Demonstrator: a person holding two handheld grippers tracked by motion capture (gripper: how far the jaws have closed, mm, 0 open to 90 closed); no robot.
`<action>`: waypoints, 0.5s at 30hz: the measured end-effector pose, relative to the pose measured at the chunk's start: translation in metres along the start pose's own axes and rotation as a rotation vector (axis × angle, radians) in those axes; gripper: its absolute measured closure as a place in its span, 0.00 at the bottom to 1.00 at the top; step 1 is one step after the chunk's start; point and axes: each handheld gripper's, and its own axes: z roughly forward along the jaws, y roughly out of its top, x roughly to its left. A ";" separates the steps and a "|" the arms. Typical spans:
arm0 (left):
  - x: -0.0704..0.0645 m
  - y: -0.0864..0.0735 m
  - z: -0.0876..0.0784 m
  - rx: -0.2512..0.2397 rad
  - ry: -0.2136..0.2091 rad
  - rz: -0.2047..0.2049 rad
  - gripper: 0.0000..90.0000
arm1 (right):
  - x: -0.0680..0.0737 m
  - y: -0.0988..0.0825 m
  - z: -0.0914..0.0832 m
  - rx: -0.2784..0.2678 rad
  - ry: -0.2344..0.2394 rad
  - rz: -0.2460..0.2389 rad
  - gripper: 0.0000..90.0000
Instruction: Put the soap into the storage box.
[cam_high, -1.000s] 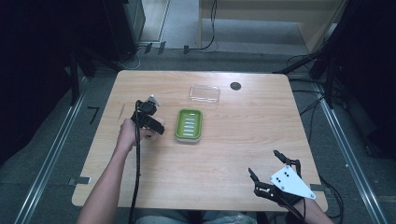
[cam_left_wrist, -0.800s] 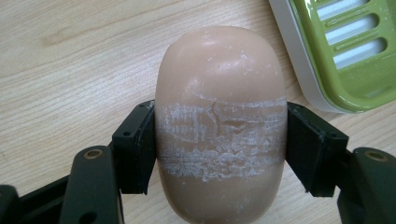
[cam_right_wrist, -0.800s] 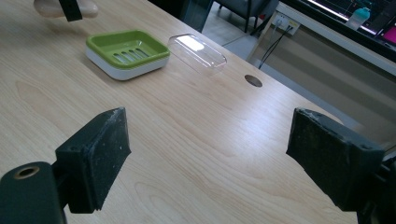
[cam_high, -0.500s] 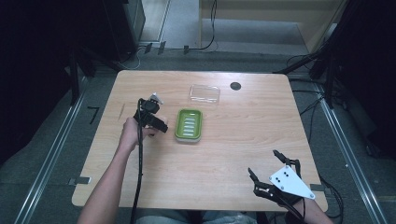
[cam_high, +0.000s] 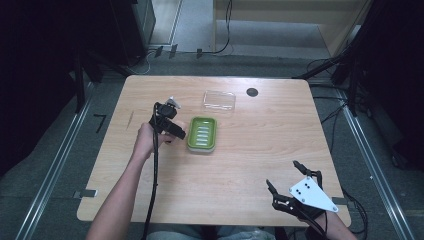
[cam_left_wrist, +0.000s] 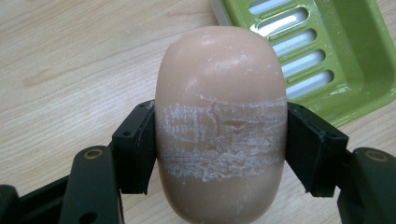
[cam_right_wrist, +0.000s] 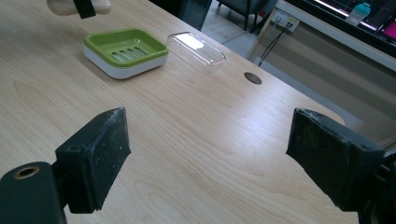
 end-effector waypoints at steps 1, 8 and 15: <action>0.000 0.001 0.000 -0.001 -0.002 -0.002 0.38 | 0.000 0.000 0.000 -0.002 0.000 0.002 0.15; -0.002 0.002 -0.002 -0.012 0.002 -0.005 0.38 | 0.000 0.000 0.000 0.003 0.003 0.000 0.14; -0.006 0.004 -0.003 -0.028 -0.005 -0.002 0.38 | -0.001 -0.001 -0.001 0.012 0.003 0.002 0.15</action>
